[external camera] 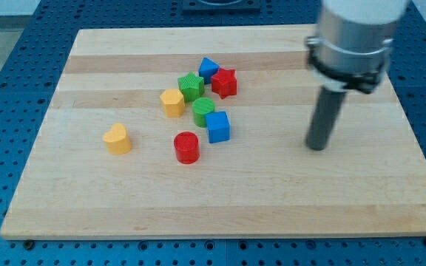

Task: Keep your arm at the bottom of the red star

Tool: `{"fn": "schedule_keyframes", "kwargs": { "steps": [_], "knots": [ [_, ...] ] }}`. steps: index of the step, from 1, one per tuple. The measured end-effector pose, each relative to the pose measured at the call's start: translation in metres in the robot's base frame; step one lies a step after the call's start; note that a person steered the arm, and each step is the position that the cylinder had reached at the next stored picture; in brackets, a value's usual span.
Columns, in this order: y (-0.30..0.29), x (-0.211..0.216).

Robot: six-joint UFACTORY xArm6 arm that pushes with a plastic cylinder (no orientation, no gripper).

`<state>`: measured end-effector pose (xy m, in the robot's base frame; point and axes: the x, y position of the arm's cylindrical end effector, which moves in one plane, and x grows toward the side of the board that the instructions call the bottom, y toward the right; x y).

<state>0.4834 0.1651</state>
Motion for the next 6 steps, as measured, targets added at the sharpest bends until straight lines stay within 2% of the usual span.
{"fn": "schedule_keyframes", "kwargs": {
  "steps": [1, 3, 4, 6],
  "knots": [
    [0.014, -0.020],
    [-0.003, -0.057],
    [-0.025, -0.068],
    [-0.127, -0.069]
  ]
}}
